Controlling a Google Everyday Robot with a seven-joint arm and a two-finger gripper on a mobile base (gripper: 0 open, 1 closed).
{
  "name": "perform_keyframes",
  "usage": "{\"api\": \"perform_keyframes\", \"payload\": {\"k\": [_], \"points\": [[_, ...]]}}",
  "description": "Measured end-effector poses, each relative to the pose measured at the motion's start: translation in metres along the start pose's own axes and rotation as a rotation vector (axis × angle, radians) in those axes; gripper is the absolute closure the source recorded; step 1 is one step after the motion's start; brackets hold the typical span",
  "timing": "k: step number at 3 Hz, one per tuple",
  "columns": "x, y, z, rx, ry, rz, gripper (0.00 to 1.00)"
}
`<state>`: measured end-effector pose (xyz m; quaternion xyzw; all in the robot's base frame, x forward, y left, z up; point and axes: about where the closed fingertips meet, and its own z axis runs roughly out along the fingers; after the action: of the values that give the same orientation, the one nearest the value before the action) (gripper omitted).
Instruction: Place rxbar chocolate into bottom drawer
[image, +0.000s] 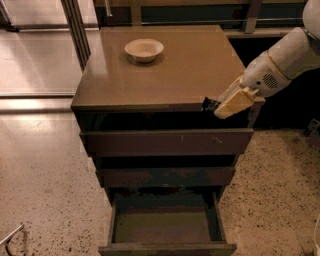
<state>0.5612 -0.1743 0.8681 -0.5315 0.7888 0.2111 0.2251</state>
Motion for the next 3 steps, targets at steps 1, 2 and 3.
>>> {"api": "perform_keyframes", "payload": {"k": [1, 2, 3], "points": [[0.014, 0.008, 0.018, -0.001, 0.002, -0.023, 1.0], [0.047, 0.02, 0.06, -0.003, -0.024, -0.039, 1.0], [0.088, 0.026, 0.12, -0.018, -0.084, -0.033, 1.0]]}}
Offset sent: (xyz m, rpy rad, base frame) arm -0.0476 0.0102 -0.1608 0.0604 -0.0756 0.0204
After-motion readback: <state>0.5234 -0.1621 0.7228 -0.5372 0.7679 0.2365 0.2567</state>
